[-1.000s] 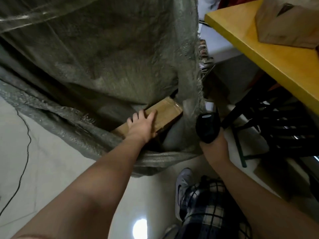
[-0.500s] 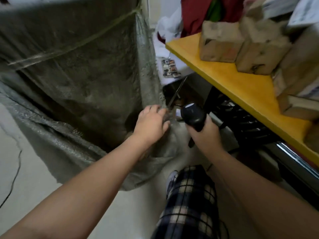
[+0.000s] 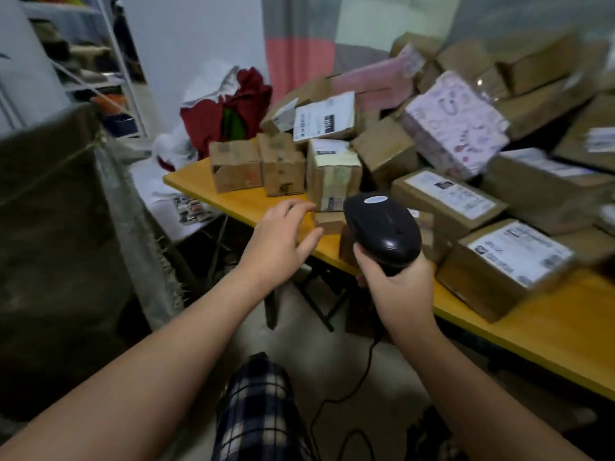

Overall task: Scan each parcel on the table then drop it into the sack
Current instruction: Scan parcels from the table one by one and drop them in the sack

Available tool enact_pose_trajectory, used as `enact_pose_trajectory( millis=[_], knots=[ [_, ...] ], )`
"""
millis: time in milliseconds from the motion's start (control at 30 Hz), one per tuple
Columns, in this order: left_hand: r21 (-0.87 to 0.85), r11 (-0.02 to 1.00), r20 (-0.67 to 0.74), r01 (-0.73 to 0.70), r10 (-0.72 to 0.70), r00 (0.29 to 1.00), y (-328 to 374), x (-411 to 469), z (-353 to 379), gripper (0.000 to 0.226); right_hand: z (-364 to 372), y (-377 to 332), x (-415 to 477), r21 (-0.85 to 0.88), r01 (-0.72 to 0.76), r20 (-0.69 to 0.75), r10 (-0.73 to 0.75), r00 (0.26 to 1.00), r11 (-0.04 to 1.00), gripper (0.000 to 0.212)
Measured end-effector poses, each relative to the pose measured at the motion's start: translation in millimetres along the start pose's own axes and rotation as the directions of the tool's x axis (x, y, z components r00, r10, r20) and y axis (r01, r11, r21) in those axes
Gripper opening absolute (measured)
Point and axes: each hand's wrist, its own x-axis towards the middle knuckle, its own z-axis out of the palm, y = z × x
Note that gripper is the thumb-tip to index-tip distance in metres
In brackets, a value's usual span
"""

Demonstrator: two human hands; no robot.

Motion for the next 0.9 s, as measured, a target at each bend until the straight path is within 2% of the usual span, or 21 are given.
enact_pose_trajectory(
  millis=[100, 200, 267, 333, 433, 533, 567, 633, 700, 733, 800, 900],
  knots=[
    [-0.027, 0.994, 0.096, -0.110, 0.113, 0.989, 26.0, 22.8, 13.5, 0.064, -27.2, -6.1, 13.3, -0.033, 0.001, -0.093, -0.004, 0.996, 0.999, 0.036],
    [0.177, 0.943, 0.283, -0.283, 0.227, 0.932, 40.0, 43.2, 24.0, 0.080, -43.6, -4.4, 25.4, -0.042, -0.030, -0.173, 0.023, 0.985, 0.999, 0.048],
    [0.259, 0.904, 0.344, -0.341, 0.244, 0.907, 42.4, 48.0, 28.3, 0.079, -49.5, -1.3, 28.0, -0.059, -0.028, -0.184, 0.017, 0.983, 0.998, 0.050],
    [0.224, 0.926, 0.319, -0.303, 0.224, 0.921, 42.8, 44.3, 30.0, 0.070, -52.8, 2.7, 27.3, -0.076, -0.030, -0.168, 0.017, 0.986, 0.997, 0.053],
    [0.036, 0.994, 0.303, -0.103, 0.088, 0.949, 43.7, 29.1, 33.0, 0.046, -54.8, 7.4, 23.0, -0.080, -0.032, -0.144, 0.021, 0.989, 0.996, 0.054],
    [-0.281, 0.958, 0.257, 0.051, 0.024, 0.966, 47.7, 16.5, 35.0, 0.031, -55.8, 8.2, 15.2, -0.008, -0.056, -0.127, 0.055, 0.990, 0.998, 0.054],
    [-0.373, 0.924, 0.223, 0.083, 0.002, 0.975, 48.3, 12.2, 33.9, 0.032, -56.7, 9.0, 11.8, 0.016, -0.057, -0.122, 0.058, 0.991, 0.998, 0.053],
    [-0.548, 0.825, 0.173, 0.141, -0.053, 0.984, 49.5, 0.5, 27.8, 0.058, -58.8, 9.2, 3.9, 0.056, -0.026, -0.114, 0.032, 0.993, 0.998, 0.052],
    [-0.626, 0.766, 0.140, 0.150, -0.079, 0.987, 48.1, -12.1, 23.8, 0.081, -61.0, 8.8, -3.0, 0.088, 0.013, -0.103, -0.004, 0.995, 0.996, 0.050],
    [-0.634, 0.759, 0.127, 0.146, -0.085, 0.988, 47.6, -17.0, 23.7, 0.081, -62.0, 9.4, -5.8, 0.089, 0.028, -0.095, -0.020, 0.995, 0.996, 0.049],
    [-0.668, 0.732, 0.081, 0.134, -0.107, 0.991, 47.1, -23.6, 25.7, 0.065, -63.1, 11.9, -10.7, 0.086, 0.036, -0.086, -0.029, 0.996, 0.996, 0.047],
    [-0.755, 0.641, 0.055, 0.138, -0.147, 0.988, 48.9, -27.5, 30.5, 0.024, -65.7, 17.8, -16.6, 0.125, 0.019, -0.101, -0.007, 0.995, 0.992, 0.047]
  ],
)
